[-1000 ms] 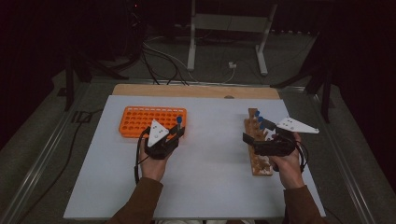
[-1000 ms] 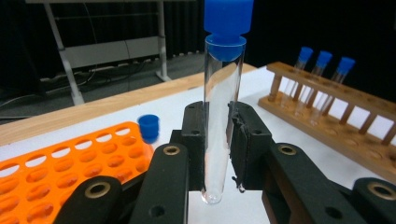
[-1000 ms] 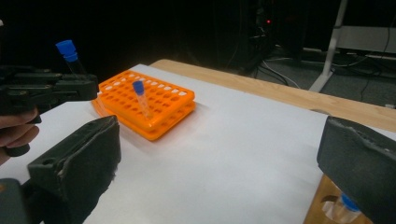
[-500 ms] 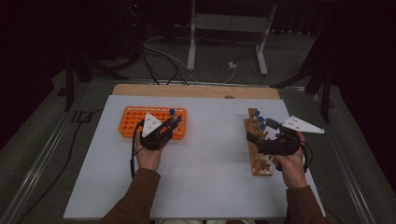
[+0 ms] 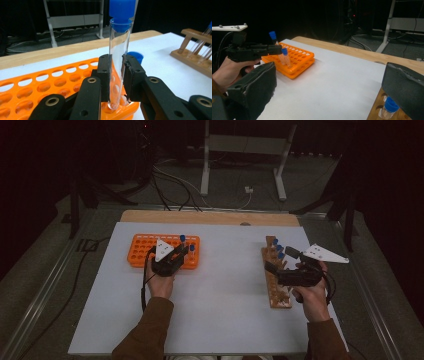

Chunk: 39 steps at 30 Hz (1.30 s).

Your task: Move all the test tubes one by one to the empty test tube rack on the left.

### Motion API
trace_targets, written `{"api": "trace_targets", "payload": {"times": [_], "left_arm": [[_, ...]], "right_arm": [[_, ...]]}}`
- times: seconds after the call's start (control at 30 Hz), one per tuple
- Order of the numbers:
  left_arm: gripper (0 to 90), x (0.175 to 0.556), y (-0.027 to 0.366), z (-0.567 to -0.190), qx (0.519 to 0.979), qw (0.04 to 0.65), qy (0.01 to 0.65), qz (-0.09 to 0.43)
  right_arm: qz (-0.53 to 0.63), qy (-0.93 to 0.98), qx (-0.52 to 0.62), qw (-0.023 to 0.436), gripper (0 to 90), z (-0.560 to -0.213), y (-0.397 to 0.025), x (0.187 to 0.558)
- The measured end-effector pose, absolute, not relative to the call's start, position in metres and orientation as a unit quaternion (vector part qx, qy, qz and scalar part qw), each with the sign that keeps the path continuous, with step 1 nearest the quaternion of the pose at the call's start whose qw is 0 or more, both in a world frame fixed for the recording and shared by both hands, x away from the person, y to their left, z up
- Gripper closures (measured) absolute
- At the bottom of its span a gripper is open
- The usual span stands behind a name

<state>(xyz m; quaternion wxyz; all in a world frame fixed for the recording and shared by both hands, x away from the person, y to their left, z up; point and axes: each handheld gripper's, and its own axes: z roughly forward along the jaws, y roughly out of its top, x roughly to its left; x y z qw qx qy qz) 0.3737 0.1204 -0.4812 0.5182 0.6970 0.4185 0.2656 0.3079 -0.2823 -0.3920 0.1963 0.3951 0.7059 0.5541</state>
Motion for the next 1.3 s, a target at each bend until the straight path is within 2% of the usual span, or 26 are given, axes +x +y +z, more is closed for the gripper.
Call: {"api": "trace_targets", "payload": {"times": [0.83,1.3], "left_arm": [[78.5,0.381,0.114,-0.504,0.749,0.435,0.433,0.250],[75.4,0.381,0.116,-0.502,0.749,0.440,0.438,0.229]], "right_arm": [[0.559,0.707,0.389,0.191,0.0,-0.392,-0.282,0.307],[0.559,0.708,0.387,0.189,0.0,-0.393,-0.282,0.307]]}}
